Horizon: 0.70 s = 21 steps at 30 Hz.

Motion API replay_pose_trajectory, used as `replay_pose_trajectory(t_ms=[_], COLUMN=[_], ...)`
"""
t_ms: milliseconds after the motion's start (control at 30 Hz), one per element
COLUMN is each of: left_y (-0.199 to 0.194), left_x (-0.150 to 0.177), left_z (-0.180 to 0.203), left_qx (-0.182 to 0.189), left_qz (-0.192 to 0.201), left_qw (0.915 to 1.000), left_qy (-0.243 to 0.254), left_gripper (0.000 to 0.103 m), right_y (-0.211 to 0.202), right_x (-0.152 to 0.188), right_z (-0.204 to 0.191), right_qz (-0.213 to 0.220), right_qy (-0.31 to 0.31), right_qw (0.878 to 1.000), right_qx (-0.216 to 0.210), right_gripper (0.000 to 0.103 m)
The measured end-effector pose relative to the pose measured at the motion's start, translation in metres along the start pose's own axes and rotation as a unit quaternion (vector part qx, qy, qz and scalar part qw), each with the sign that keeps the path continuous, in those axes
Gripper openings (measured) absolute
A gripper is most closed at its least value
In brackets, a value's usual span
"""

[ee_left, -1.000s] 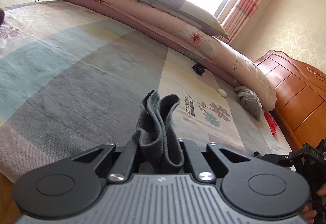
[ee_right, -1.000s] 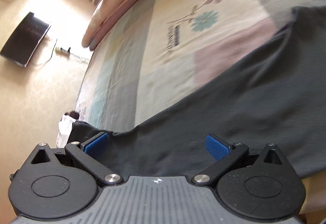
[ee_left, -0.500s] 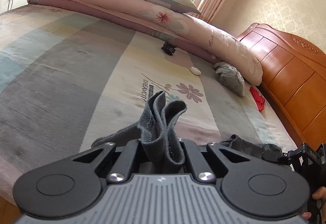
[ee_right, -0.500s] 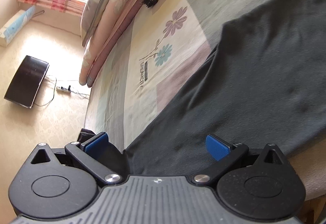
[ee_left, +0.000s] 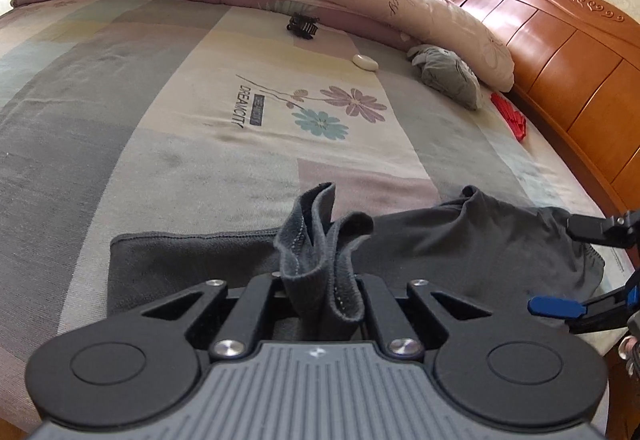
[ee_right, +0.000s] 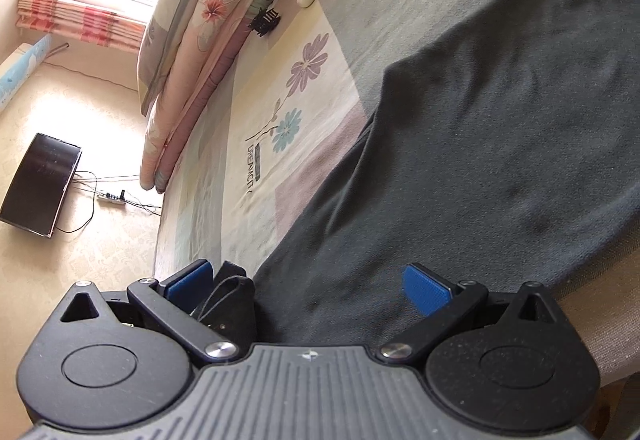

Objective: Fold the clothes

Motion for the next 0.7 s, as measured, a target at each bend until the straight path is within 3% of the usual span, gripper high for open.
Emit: replay_pose_trajectory(t_ms=[67, 133, 267, 400, 500, 700], left_y=[0.004, 0.005, -0.014, -0.044, -0.048, -0.010], left_x=[0.004, 0.008, 0.002, -0.016, -0.024, 0.003], left_z=[-0.001, 0.001, 0.010, 0.006, -0.011, -0.055], left_qx=[0.006, 0.019, 0.065, 0.087, 0.051, 0.014], left_qz=[-0.010, -0.015, 0.004, 0.050, 0.062, 0.000], left_qw=[0.9999, 0.9997, 0.9979, 0.9950, 0.9967, 0.9992], left_qy=[-0.005, -0.006, 0.004, 0.008, 0.012, -0.036], left_gripper=[0.014, 0.031, 0.039, 0.051, 0.057, 0.057], right_y=[0.001, 0.002, 0.005, 0.007, 0.009, 0.012], right_x=[0.000, 0.000, 0.001, 0.002, 0.003, 0.005], right_z=[0.001, 0.002, 0.004, 0.005, 0.005, 0.008], right_qz=[0.000, -0.001, -0.005, -0.006, -0.007, -0.013], right_qy=[0.001, 0.001, 0.002, 0.003, 0.003, 0.003], right_qw=[1.000, 1.000, 1.000, 1.000, 1.000, 1.000], right_qx=[0.003, 0.006, 0.010, 0.013, 0.014, 0.021], right_gripper=[0.103, 0.103, 0.103, 0.103, 0.103, 0.103])
Point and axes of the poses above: each gripper's, at about its wrist camera, not at the fingertips, and y roughly the way its jaws point, z to its right, x to its underside, the point moved 8 cm from there along y, roughly the way its jaws point, and after that the axes turned 3 degrees about y, right-handed, at the moved point
